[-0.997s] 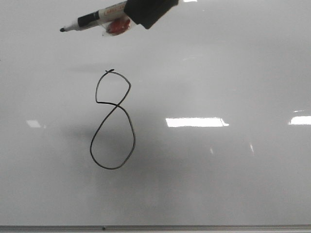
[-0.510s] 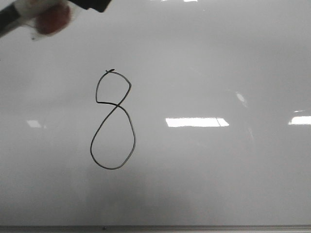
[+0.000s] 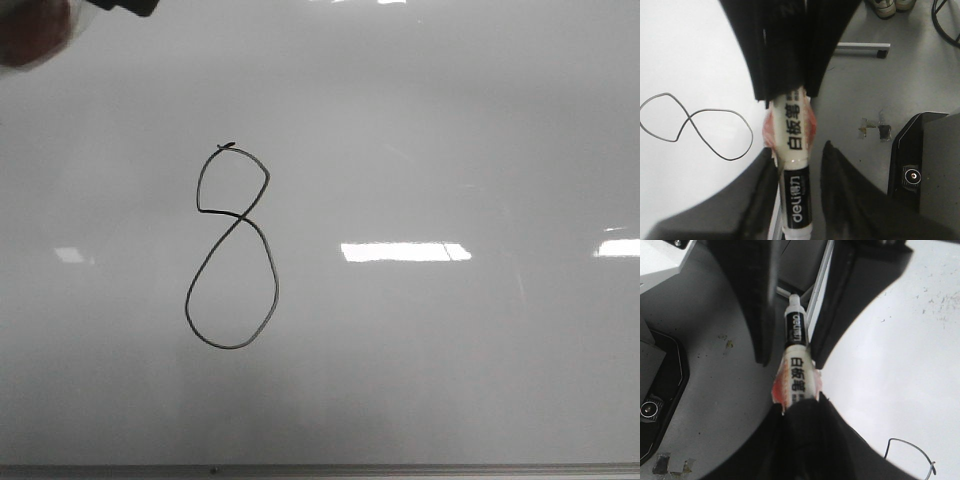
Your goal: Write number 8 on whiteboard
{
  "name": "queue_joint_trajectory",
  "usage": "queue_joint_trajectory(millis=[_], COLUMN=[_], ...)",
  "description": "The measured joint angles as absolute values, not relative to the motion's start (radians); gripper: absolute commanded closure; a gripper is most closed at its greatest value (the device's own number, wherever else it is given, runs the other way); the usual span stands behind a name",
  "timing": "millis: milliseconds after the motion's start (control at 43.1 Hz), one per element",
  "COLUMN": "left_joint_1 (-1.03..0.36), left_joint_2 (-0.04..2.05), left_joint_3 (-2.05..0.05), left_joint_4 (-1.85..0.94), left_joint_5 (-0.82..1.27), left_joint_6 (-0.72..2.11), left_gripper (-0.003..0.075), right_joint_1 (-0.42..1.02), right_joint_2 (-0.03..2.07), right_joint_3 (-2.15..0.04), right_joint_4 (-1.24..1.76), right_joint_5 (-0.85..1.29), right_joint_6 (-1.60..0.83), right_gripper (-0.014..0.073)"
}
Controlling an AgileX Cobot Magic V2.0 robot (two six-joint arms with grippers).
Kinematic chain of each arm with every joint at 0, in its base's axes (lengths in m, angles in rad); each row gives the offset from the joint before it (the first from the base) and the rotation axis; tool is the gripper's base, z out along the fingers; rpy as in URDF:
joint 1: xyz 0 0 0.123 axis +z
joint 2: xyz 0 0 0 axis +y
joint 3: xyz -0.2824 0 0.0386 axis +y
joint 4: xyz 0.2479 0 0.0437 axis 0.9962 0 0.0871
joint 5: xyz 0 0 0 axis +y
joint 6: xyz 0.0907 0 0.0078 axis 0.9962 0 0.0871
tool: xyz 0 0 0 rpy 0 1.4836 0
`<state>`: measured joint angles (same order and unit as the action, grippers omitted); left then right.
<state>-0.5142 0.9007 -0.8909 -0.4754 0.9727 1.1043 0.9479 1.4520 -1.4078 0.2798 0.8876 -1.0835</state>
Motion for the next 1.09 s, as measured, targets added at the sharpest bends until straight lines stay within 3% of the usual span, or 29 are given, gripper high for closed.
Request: queue_joint_trajectory(millis=[139,301,394,533,603,788,927,1089], left_joint_1=[-0.514,-0.514,-0.514,-0.514,-0.514,-0.5,-0.433,-0.332], left_joint_2=[0.901,0.901,0.901,0.901,0.901,0.901,0.901,0.891], left_joint_3=[-0.891,-0.893,-0.895,-0.897,-0.897,-0.893,-0.851,-0.782], left_joint_4=[-0.462,-0.459,-0.456,-0.45,-0.446,-0.445,-0.443,-0.536], left_joint_5=[0.973,0.974,0.974,0.974,0.974,0.959,0.906,0.812], left_joint_6=[1.097,1.096,1.096,1.096,1.096,1.07,1.004,0.912], left_gripper=[0.0735,0.0739,0.0739,0.0739,0.0739,0.0739,0.0739,0.0739], right_joint_1=[0.948,0.948,0.948,0.948,0.948,0.921,0.824,0.671], right_joint_2=[1.452,1.452,1.452,1.452,1.45,1.415,1.339,1.197], right_joint_3=[-1.408,-1.408,-1.408,-1.408,-1.408,-1.408,-1.373,-1.225], right_joint_4=[0.285,0.295,0.295,0.306,0.315,0.323,0.325,0.325], right_joint_5=[0.888,0.886,0.882,0.856,0.823,0.78,0.769,0.718], right_joint_6=[-1.084,-1.084,-1.084,-1.074,-1.045,-0.935,-0.837,-0.688], right_gripper=[0.0651,0.0603,0.0442,0.0102,0.0027,0.0023,0.0029,0.0147])
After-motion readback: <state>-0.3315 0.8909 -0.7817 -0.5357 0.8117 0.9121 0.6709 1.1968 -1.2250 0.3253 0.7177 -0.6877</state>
